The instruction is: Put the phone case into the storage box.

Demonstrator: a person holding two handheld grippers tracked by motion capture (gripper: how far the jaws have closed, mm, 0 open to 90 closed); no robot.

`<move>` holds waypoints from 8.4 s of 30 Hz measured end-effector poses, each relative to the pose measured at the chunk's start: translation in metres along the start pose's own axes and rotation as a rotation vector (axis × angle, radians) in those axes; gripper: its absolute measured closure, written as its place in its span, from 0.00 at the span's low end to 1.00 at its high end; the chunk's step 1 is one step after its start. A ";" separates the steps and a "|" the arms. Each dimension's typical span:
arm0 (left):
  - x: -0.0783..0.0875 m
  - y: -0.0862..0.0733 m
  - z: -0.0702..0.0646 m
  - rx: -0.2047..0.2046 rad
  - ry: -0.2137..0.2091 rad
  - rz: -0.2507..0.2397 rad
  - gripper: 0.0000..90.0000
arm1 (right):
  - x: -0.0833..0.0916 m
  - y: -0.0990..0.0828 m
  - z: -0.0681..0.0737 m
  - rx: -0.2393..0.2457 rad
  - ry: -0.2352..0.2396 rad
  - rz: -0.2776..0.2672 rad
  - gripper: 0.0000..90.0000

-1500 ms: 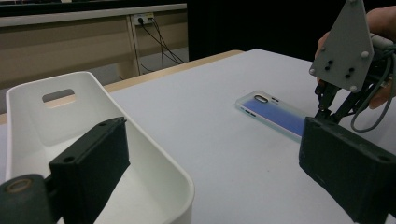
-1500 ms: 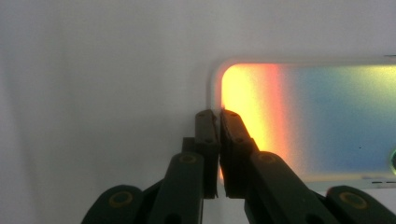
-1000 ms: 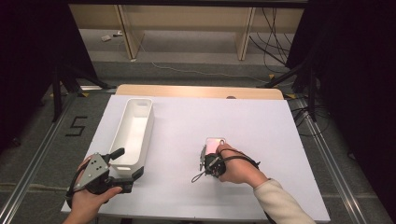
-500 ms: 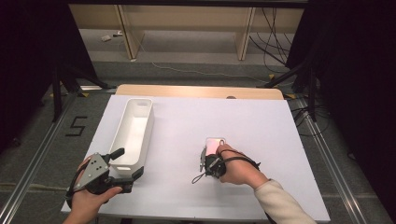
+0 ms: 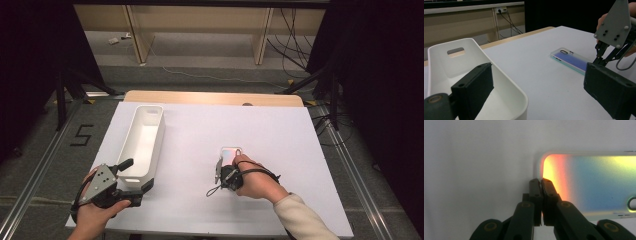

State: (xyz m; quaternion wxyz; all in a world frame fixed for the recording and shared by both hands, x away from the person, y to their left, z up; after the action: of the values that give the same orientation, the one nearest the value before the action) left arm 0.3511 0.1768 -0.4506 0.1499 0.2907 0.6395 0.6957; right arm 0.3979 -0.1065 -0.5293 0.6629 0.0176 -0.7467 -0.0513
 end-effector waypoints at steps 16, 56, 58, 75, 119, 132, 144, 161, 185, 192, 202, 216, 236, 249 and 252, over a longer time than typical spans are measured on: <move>0.000 0.000 0.001 0.000 0.002 -0.002 0.09 | 0.016 0.001 -0.007 0.013 -0.050 -0.015 0.98; -0.001 0.000 0.001 0.005 0.007 0.001 0.10 | 0.027 0.011 -0.014 0.019 -0.255 -0.118 0.98; -0.002 0.001 0.001 0.002 0.004 -0.002 0.10 | 0.027 0.012 -0.015 0.020 -0.261 -0.123 0.98; -0.027 0.024 -0.014 0.000 -0.048 -0.012 0.15 | 0.033 0.016 -0.014 0.050 -0.293 -0.120 0.98; -0.148 0.028 -0.066 0.036 -0.135 0.203 0.19 | 0.047 0.025 -0.007 0.064 -0.341 -0.130 0.98; -0.166 0.020 -0.066 0.089 -0.137 0.253 0.22 | 0.049 0.027 -0.006 0.073 -0.353 -0.125 0.98; -0.181 0.018 -0.067 0.169 -0.174 0.270 0.36 | 0.051 0.029 -0.009 0.115 -0.371 -0.125 0.98; -0.185 0.015 -0.066 0.236 -0.193 0.289 0.58 | 0.048 0.030 -0.006 0.086 -0.375 -0.111 0.98; -0.184 0.021 -0.070 0.297 -0.232 0.254 0.82 | 0.044 0.031 -0.008 0.095 -0.382 -0.100 0.99; -0.180 0.025 -0.071 0.325 -0.250 0.238 0.88 | 0.042 0.033 -0.006 0.071 -0.373 -0.104 0.99; -0.176 0.030 -0.073 0.331 -0.260 0.209 0.93 | 0.044 0.038 -0.015 0.126 -0.395 -0.140 0.97; -0.175 0.030 -0.070 0.302 -0.244 0.198 0.93 | 0.052 0.036 -0.013 -0.019 -0.375 -0.264 0.74; -0.174 0.030 -0.065 0.292 -0.215 0.180 0.93 | 0.063 0.024 -0.011 -0.135 -0.371 -0.480 0.46; -0.174 0.028 -0.065 0.287 -0.203 0.186 0.93 | 0.074 0.010 -0.013 -0.226 -0.382 -0.571 0.37; -0.174 0.029 -0.065 0.278 -0.203 0.181 0.93 | 0.074 0.008 -0.012 -0.244 -0.375 -0.593 0.36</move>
State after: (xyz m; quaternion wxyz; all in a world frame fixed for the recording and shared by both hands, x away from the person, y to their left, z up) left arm 0.4540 0.0202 -0.4602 0.1087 0.4335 0.6822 0.5787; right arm 0.4016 -0.1057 -0.4540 0.4680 0.1443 -0.8062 -0.3319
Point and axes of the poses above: each handheld gripper's, and its own axes: x roughly backward along the jaws, y roughly out of its top, z roughly to its left, the point moved 8 cm from there along -x, roughly forward along the jaws, and after that the axes turned 4 degrees about y, right-handed, at the moved point
